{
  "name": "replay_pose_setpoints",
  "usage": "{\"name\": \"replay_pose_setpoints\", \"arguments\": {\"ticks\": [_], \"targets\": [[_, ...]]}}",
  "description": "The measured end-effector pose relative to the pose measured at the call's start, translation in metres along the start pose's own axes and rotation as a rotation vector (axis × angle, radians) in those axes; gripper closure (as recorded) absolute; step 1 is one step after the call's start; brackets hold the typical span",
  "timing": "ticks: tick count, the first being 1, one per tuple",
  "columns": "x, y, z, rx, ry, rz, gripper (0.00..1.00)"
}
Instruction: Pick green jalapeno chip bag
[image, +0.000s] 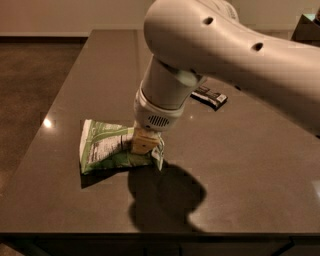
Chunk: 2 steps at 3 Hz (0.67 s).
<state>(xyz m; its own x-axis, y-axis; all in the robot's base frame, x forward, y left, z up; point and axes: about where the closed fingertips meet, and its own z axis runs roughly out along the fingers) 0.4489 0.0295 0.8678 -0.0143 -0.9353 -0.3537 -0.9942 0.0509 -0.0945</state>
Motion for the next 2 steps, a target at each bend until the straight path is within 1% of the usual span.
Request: {"name": "replay_pose_setpoints", "arguments": {"ticks": [1, 2], "targets": [[0.003, -0.006, -0.027, 0.022, -0.023, -0.008, 0.88], [0.004, -0.013, -0.057, 0.06, -0.038, -0.023, 1.0]]}}
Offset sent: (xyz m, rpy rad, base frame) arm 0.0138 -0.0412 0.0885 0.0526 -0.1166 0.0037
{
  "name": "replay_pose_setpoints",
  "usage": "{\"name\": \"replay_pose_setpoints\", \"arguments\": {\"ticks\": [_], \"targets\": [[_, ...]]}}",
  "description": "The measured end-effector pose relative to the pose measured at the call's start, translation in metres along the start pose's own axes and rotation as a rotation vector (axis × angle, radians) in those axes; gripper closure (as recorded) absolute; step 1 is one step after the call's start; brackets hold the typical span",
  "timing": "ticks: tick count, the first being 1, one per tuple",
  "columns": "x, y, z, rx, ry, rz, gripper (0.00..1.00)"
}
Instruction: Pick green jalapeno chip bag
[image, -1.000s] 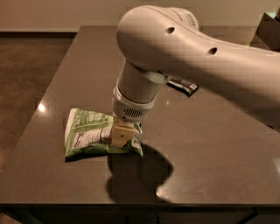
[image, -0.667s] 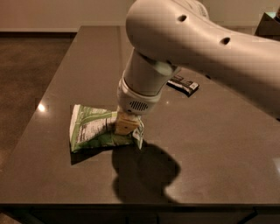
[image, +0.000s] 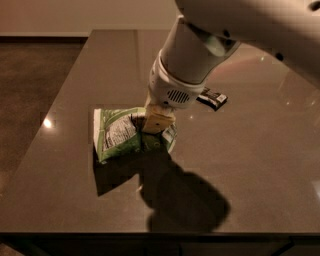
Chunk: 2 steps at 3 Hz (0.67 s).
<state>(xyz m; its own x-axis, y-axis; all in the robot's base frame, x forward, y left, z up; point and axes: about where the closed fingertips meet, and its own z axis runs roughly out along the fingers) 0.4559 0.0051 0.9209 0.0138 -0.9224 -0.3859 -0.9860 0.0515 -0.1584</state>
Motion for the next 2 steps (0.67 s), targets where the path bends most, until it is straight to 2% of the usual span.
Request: {"name": "replay_pose_setpoints", "arguments": {"ticks": [1, 2], "targets": [[-0.0049, -0.0102, -0.0344, 0.011, -0.059, -0.019, 1.0], [-0.005, -0.0102, -0.0345, 0.012, -0.059, -0.02, 1.0]]}}
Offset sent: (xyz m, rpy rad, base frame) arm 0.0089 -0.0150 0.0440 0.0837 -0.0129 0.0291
